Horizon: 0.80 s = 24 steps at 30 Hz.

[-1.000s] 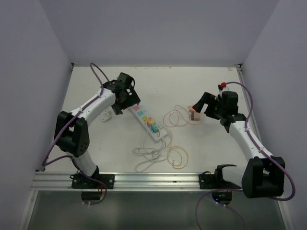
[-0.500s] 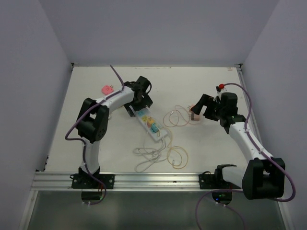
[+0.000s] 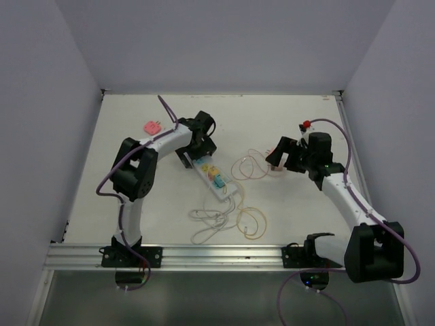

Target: Pull the plug off the socket

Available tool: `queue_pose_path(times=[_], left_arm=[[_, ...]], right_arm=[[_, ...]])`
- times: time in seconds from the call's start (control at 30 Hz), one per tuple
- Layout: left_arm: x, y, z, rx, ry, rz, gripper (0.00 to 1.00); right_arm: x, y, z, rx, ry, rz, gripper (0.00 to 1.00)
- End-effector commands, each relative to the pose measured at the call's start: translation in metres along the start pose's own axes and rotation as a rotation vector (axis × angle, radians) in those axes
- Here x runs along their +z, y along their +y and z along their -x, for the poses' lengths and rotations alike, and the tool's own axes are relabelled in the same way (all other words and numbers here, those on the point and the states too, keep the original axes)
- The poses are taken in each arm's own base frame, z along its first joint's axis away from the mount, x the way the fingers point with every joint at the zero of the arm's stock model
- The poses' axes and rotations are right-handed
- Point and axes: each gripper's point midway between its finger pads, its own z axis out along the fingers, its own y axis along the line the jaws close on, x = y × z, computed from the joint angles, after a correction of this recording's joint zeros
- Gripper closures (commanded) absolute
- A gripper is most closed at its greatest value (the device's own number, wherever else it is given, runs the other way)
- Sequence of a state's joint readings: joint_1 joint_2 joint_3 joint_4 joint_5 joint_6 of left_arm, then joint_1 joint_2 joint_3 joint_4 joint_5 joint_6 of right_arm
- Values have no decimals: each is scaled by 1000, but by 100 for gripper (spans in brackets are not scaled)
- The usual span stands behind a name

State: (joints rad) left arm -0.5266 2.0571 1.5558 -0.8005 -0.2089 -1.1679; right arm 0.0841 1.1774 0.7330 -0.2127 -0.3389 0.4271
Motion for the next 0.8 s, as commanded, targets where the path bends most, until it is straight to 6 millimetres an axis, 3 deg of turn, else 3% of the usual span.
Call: queue_pose_path(times=[0.0,0.13,0.3,0.57,0.6,0.77], left_arm=[[9,-1,-1,-15,-7,12,2],[12,-1,-1,-14,-6,15,12],[14,-1,-1,-14,-1,16,40],[19,-1,-9,-3,28,14,82],[20,-1,-9,-2,32,14,86],[21,-2,-12,8,51,6,100]], right_arm=[[-2,19,9,-98,-12,31,5],[-1,41,2,-228,15,44,5],[1,67,2,-341,23,90,5],[13,139,-3,-588,36,162,6],[18,148,-14,-616,60,173,7],[33,177,-27,-716,67,174,10]])
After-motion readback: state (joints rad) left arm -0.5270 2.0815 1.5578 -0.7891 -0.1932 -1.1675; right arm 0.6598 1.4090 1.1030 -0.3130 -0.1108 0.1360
